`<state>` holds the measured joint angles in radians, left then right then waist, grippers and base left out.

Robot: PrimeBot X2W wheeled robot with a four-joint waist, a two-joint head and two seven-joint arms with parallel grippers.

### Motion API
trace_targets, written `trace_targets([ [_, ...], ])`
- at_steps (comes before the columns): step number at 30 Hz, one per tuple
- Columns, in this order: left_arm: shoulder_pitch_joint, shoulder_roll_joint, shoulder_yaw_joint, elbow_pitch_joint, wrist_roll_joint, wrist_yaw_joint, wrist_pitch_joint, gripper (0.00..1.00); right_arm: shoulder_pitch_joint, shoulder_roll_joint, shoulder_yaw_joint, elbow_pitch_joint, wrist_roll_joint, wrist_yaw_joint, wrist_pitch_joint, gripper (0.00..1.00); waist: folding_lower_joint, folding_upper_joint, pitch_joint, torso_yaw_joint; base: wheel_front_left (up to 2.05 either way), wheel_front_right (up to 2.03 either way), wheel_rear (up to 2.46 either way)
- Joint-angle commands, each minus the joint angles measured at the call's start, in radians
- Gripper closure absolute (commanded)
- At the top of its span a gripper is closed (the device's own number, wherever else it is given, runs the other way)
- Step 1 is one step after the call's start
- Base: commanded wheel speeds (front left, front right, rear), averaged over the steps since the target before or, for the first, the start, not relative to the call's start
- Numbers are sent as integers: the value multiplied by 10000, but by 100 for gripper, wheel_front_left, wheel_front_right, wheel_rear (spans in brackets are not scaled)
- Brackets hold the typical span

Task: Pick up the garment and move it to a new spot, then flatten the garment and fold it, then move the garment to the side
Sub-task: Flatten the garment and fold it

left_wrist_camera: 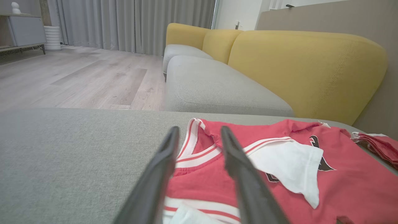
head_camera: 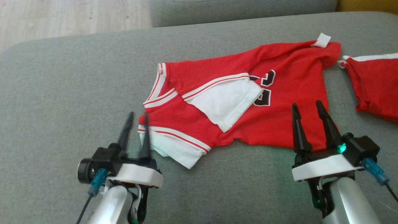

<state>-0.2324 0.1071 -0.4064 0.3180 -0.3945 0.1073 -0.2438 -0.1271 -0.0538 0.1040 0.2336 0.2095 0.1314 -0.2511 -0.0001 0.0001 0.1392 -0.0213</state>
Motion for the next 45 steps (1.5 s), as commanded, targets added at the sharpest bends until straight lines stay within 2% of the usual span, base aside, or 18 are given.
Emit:
trace_targets([
  [1, -344, -15, 369, -421, 110, 74, -132, 0, -118, 35, 259, -399, -56, -7, -107, 0, 1, -1, -20, 68, 0, 0, 0],
  [9, -1046, 98, 45, -376, 623, -222, -93, 0, -267, 35, 332, -447, -19, -7, -107, 0, 1, -1, 270, -217, 0, 0, 0],
  [18, -3667, -186, -1578, 709, 1450, -1137, 2298, 0, -614, 36, 564, -432, 325, -7, -107, 0, 1, -1, 1203, -1207, 0, 0, 0],
  [23, -4685, -450, -2428, 1555, 1547, -1536, 3218, 0, -808, 36, 626, -362, 556, -7, -107, 0, 1, -1, 1609, -1778, 0, 0, 0],
  [29, -5527, -551, -2956, 2698, 1448, -1351, 3768, 0, -1004, 36, 812, -285, 800, -7, -107, 0, 1, -1, 1968, -2361, 0, 0, 0],
  [34, -6044, -564, -3392, 3244, 1250, -1170, 3644, 0, -1094, 36, 912, -147, 1033, -7, -107, 0, 1, -1, 2114, -2748, 0, 0, 0],
  [41, -6566, -567, -3862, 3930, 1246, -496, 3482, 0, -1097, 36, 858, -12, 1303, -7, -107, 0, 1, -1, 2182, -3056, 0, 0, 0],
  [45, -6717, -567, -3997, 4268, 1114, -356, 3347, 0, -1109, 36, 901, 7, 1390, -7, -107, 0, 1, -1, 2192, -3148, 0, 0, 0],
])
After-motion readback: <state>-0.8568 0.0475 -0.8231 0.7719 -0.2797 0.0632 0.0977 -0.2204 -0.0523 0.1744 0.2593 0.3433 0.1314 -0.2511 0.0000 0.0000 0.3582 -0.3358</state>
